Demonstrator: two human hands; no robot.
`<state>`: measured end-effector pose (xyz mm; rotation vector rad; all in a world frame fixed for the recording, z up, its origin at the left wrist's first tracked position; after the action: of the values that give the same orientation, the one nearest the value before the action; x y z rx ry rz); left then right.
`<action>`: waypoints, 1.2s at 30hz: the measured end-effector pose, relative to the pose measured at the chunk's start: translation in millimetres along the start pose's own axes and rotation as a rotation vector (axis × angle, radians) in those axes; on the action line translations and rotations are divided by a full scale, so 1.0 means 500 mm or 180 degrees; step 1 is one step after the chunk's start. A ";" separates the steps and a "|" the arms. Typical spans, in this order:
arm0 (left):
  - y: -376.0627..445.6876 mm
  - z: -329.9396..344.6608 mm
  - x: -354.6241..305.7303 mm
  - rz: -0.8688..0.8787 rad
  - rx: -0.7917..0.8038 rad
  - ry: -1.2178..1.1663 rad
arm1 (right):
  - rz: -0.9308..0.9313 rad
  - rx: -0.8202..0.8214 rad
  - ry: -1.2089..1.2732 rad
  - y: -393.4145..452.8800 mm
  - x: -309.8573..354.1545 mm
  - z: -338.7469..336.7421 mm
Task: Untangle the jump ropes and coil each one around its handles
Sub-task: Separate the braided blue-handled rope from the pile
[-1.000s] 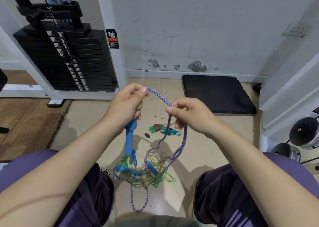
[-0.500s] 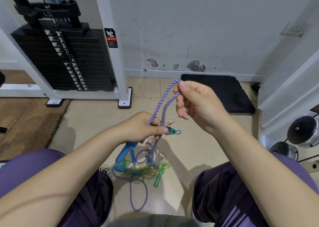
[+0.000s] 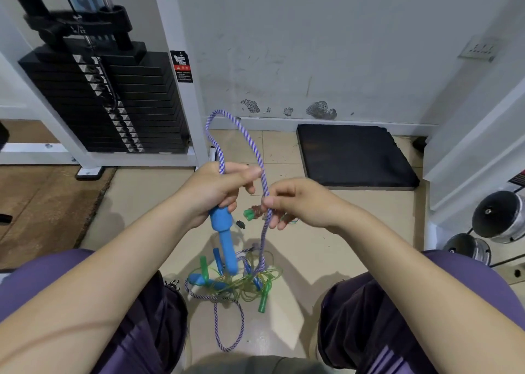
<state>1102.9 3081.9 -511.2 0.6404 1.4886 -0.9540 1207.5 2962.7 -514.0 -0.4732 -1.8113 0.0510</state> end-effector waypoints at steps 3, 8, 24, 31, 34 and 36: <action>-0.007 0.007 0.017 -0.0208 0.0428 0.0958 | -0.0352 -0.0138 0.0963 -0.009 0.040 -0.019; -0.022 0.035 0.047 -0.0352 0.0800 0.1674 | -0.0723 -0.0660 0.2117 -0.017 0.065 -0.064; 0.007 0.000 0.013 -0.0097 0.0287 0.0388 | -0.0245 0.0041 0.0251 -0.009 0.021 0.014; -0.010 0.021 0.069 -0.0461 0.0687 0.2198 | -0.0968 -0.0722 0.2042 -0.030 0.075 -0.071; 0.001 0.002 0.053 -0.0282 0.0188 0.2069 | -0.0948 -0.1063 0.1999 -0.034 0.072 -0.097; 0.001 0.006 0.037 -0.0197 0.0066 0.1581 | -0.0683 -0.1032 0.1759 -0.030 0.057 -0.094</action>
<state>1102.2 3077.4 -529.3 0.8952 1.9455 -0.8959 1240.7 2949.0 -469.8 -0.4611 -1.3141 -0.4841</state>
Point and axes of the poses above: each hand's wrist, its own y-axis towards the middle knuckle, its own z-axis out of the palm, x = y × z, the point moved 5 cm from there along y, towards the middle knuckle, and after that the axes turned 3 degrees about -x, right-handed, at the moved point
